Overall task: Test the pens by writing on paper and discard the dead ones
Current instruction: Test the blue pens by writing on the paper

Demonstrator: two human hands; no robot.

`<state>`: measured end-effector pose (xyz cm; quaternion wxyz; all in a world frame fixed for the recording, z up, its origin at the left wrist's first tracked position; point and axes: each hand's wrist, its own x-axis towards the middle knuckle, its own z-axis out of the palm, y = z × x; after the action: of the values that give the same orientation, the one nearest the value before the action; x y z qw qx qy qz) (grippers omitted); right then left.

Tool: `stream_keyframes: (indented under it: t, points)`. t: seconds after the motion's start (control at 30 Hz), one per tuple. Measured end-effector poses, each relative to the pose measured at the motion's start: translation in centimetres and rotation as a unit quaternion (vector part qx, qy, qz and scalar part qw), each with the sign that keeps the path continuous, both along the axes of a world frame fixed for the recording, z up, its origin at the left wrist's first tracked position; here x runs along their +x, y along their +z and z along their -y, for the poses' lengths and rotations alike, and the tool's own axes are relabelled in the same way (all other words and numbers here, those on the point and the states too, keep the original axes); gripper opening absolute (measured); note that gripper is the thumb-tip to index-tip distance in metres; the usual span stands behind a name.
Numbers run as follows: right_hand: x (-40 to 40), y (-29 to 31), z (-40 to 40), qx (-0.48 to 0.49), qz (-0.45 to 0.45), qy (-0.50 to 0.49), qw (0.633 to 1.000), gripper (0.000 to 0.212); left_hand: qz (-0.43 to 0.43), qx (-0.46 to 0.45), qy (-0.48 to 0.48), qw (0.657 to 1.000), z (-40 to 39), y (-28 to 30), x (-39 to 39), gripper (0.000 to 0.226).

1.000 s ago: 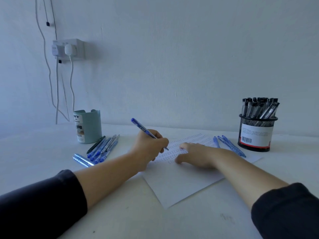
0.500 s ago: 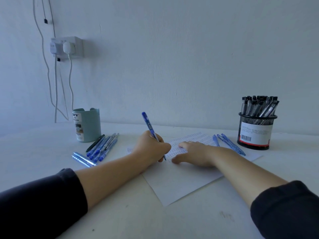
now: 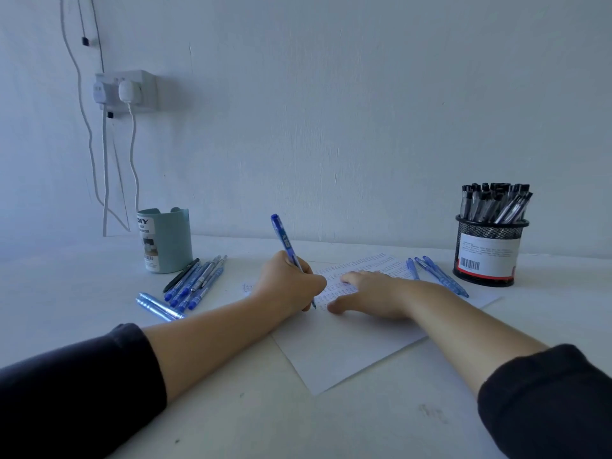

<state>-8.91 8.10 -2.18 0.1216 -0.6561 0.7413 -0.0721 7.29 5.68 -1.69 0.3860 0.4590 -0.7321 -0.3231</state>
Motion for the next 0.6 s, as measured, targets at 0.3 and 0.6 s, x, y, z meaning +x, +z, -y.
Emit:
stream_keyframes:
  t: [0.3, 0.6]
  points:
    - [0.04, 0.13, -0.07, 0.003, 0.004, 0.003, 1.0, 0.095, 0.012, -0.012, 0.004, 1.0, 0.03, -0.02, -0.07, 0.023]
    - [0.18, 0.28, -0.29, -0.003, 0.002, 0.005, 1.0, 0.084, 0.013, -0.018, -0.008, 1.0, -0.16, 0.0, -0.05, 0.02]
